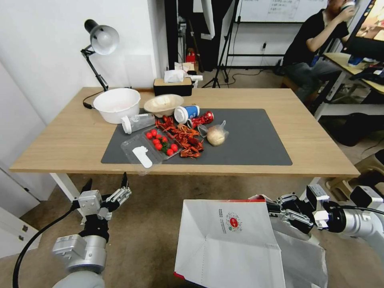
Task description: Pick up the food delivery bag from the floor and place it on the table.
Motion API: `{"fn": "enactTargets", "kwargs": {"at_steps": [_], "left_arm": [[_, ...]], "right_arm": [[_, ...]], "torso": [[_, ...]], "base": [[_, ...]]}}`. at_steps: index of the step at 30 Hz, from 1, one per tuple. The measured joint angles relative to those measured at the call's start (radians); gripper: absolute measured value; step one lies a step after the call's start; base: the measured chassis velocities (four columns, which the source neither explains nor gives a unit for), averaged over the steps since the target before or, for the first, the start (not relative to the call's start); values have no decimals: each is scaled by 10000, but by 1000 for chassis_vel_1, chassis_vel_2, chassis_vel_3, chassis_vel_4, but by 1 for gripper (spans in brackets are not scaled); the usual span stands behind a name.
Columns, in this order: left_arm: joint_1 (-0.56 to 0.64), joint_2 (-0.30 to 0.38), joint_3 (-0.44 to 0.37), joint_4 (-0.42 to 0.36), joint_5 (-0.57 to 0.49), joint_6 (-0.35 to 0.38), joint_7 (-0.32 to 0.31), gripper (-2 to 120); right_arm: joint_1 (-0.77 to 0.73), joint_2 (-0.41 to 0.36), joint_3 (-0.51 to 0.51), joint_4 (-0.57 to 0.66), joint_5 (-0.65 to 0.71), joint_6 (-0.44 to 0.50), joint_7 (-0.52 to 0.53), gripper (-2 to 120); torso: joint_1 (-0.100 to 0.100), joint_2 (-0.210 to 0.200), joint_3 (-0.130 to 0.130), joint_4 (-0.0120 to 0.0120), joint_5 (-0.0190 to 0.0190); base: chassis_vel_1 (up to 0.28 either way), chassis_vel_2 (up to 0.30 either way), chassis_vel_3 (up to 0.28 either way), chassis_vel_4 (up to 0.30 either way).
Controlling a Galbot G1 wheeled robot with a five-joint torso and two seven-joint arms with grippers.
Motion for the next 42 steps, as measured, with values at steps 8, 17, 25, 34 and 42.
{"fn": "enactTargets", "kwargs": {"at_steps": [8, 17, 25, 34, 42], "left_arm": [[-13, 6, -7, 34, -10, -54, 52, 100], [-9, 5, -19, 28, -37, -97, 125, 100], [-26, -12, 19, 87, -22, -131, 147, 100], [-10, -27, -11, 86, -1, -229, 126, 100], [27, -27, 10, 62, 29, -264, 117, 100]], "right_arm": [[11, 0, 0, -12, 0, 0, 5, 0], [25, 4, 0, -15, 13, 3, 28, 0], [13, -136, 258, 114, 631, 51, 336, 0], [43, -829, 2016, 545, 3477, 36, 2191, 0], [678, -1400, 2645, 1207, 5817, 1259, 8548, 0]], "torso": [[57, 139, 82, 0, -1], [86, 209, 126, 0, 0], [65, 164, 100, 0, 0], [43, 113, 73, 0, -1], [33, 90, 58, 0, 0]], "base": [[0, 0, 0, 0], [0, 0, 0, 0], [0, 0, 0, 0], [0, 0, 0, 0], [0, 0, 0, 0]]}}
